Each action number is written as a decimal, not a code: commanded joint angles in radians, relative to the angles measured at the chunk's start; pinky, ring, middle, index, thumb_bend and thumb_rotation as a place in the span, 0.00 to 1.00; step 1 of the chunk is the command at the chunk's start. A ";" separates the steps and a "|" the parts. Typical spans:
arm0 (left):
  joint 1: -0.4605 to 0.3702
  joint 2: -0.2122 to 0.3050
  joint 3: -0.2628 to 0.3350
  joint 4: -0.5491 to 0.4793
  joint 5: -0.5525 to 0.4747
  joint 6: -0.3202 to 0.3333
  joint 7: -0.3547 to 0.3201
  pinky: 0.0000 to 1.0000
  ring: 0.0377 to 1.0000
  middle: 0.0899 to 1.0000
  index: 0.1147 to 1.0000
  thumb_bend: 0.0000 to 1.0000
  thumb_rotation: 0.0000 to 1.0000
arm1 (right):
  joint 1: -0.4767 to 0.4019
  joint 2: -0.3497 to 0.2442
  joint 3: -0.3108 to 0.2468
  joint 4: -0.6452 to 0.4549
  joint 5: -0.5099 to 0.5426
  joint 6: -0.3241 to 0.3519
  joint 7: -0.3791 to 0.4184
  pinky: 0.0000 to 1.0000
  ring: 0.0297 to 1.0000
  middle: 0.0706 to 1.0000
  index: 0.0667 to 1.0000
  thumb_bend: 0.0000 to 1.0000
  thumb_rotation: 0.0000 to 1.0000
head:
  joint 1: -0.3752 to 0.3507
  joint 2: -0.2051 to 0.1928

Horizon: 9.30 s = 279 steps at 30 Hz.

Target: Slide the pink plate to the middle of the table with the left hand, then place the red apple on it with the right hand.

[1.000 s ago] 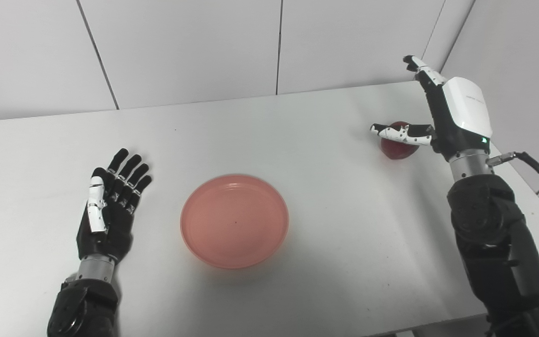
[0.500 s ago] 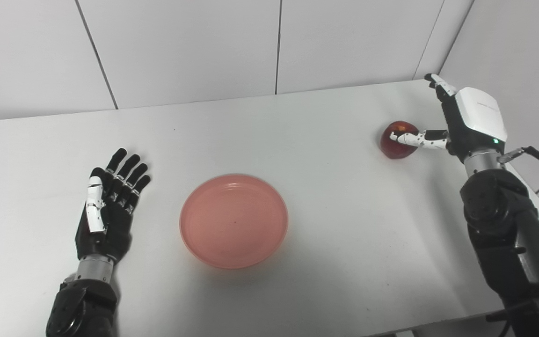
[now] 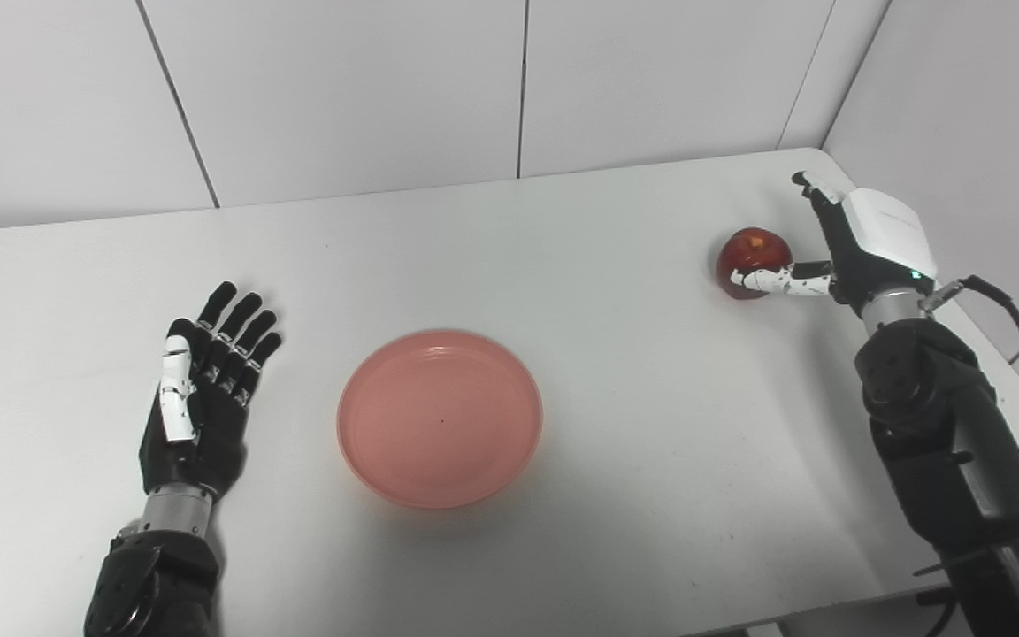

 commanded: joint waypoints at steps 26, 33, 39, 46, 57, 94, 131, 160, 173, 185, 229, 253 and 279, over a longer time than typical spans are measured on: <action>0.021 0.000 0.003 0.010 -0.019 0.011 -0.014 0.89 0.87 0.86 0.85 0.40 1.00 | -0.092 -0.020 0.027 0.119 0.107 -0.013 -0.068 0.75 0.83 0.86 0.86 0.99 0.36 | 0.006 0.001; 0.023 0.002 0.001 0.008 -0.012 0.009 -0.015 0.90 0.87 0.87 0.85 0.41 1.00 | -0.100 -0.028 0.035 0.146 0.121 -0.019 -0.077 0.70 0.80 0.83 0.85 0.97 0.36 | 0.005 0.003; 0.023 0.001 0.001 0.008 -0.015 0.013 -0.016 0.90 0.87 0.87 0.85 0.40 1.00 | -0.104 -0.022 0.025 0.163 0.168 -0.054 -0.106 0.67 0.76 0.79 0.82 0.94 0.34 | 0.009 0.004; 0.023 0.000 0.003 0.006 -0.020 0.015 -0.018 0.90 0.87 0.87 0.85 0.40 1.00 | -0.124 -0.015 0.032 0.218 0.212 -0.100 -0.166 0.65 0.71 0.74 0.75 0.90 0.33 | 0.011 0.006; 0.024 0.002 0.000 0.001 -0.019 0.020 -0.009 0.89 0.87 0.86 0.85 0.41 1.00 | -0.148 -0.027 0.068 0.305 0.209 -0.163 -0.238 0.49 0.55 0.59 0.57 0.74 0.27 | 0.015 0.005; 0.027 0.004 -0.010 0.004 -0.010 0.008 -0.009 0.90 0.87 0.86 0.85 0.41 1.00 | -0.126 0.023 0.009 0.174 0.311 -0.195 -0.291 0.44 0.49 0.50 0.53 0.60 0.08 | 0.030 0.002; 0.034 -0.046 -0.029 -0.025 0.046 -0.002 0.047 0.88 0.86 0.85 0.84 0.41 1.00 | -0.128 0.254 0.245 -0.163 0.253 -0.211 -0.094 0.40 0.45 0.48 0.51 0.61 0.10 | 0.156 0.007; 0.039 -0.076 -0.050 -0.041 0.088 -0.012 0.082 0.86 0.85 0.85 0.83 0.42 1.00 | -0.060 0.393 0.405 -0.066 0.213 -0.281 -0.089 0.37 0.43 0.47 0.50 0.63 0.10 | 0.284 0.018; 0.035 -0.080 -0.045 -0.041 0.084 -0.001 0.092 0.87 0.86 0.84 0.83 0.42 1.00 | -0.040 0.416 0.446 -0.013 0.201 -0.275 -0.072 0.35 0.41 0.46 0.51 0.63 0.09 | 0.296 0.018; 0.036 -0.085 -0.052 -0.055 0.090 0.005 0.101 0.86 0.85 0.84 0.83 0.41 1.00 | -0.038 0.417 0.457 0.017 0.190 -0.247 -0.057 0.33 0.40 0.46 0.51 0.63 0.13 | 0.299 0.022; 0.037 -0.077 -0.045 -0.043 0.082 -0.001 0.093 0.86 0.85 0.84 0.83 0.42 1.00 | 0.001 0.398 0.439 -0.097 0.164 -0.217 0.010 0.65 0.71 0.74 0.74 1.00 0.35 | 0.292 0.020; 0.035 -0.075 -0.046 -0.045 0.086 0.000 0.092 0.86 0.85 0.84 0.83 0.41 1.00 | 0.038 0.320 0.322 -0.293 0.429 -0.242 0.112 0.86 0.93 0.96 0.98 1.00 0.50 | 0.286 0.014; 0.041 -0.068 -0.044 -0.043 0.090 -0.007 0.089 0.88 0.86 0.85 0.84 0.42 1.00 | 0.144 0.435 0.070 0.020 0.612 -0.459 -0.205 0.89 0.92 0.95 0.96 0.56 1.00 | 0.294 0.010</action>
